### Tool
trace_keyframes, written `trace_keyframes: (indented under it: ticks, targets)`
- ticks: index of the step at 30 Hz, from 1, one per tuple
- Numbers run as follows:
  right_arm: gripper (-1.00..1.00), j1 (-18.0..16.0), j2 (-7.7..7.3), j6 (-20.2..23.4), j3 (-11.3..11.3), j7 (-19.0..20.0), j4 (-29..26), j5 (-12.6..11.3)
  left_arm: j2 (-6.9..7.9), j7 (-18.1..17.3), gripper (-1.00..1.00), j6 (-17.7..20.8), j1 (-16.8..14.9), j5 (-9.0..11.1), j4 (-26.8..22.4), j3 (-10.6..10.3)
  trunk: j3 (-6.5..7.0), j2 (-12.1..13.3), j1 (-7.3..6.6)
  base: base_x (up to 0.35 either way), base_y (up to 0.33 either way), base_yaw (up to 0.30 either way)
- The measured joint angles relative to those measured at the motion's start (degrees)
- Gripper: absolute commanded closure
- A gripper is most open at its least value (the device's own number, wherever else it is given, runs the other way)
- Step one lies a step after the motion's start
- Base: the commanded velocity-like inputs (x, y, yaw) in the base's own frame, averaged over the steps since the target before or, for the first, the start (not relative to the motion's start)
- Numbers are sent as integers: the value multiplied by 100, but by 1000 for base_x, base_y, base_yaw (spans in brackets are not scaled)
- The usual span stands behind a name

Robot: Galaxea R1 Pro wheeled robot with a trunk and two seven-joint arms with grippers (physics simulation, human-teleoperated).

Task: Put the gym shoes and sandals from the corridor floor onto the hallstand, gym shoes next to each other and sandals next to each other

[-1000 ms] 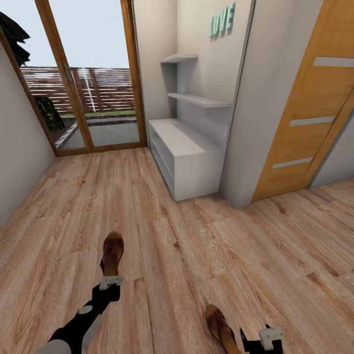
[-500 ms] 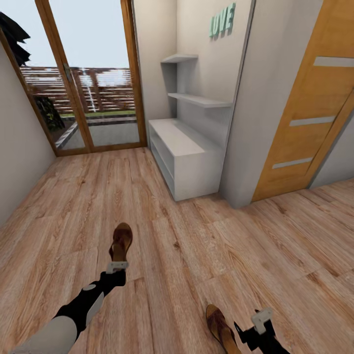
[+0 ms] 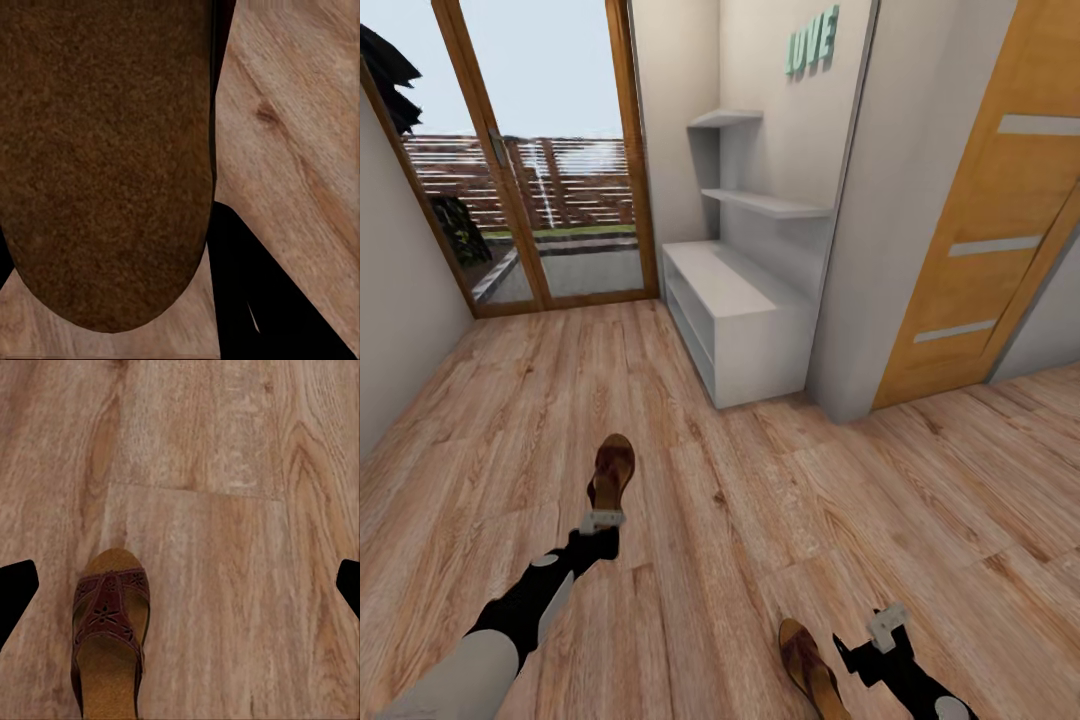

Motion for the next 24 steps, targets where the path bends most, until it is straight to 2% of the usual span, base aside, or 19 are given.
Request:
trace_keyframes:
  ticks: [1,3,10,24]
  targets:
    - [-100,1,4,52,-2,-6,-104,-3,7,-7,100,197,0,-13,-114,-6,-18,-40,22,0,0,0]
    - [-100,2,7,149,-3,-7,-224,-6,9,-10,100,330,-1,-18,-200,-7,-54,-120,66,0,0,0]
    - [-100,2,1,632,-11,0,-555,-16,-26,-3,100,527,-13,-23,-510,-4,-217,-401,220,0,0,0]
    - [-100,1,2,683,-12,10,-572,-33,2,-2,100,733,-69,9,-602,3,-595,-962,528,0,0,0]
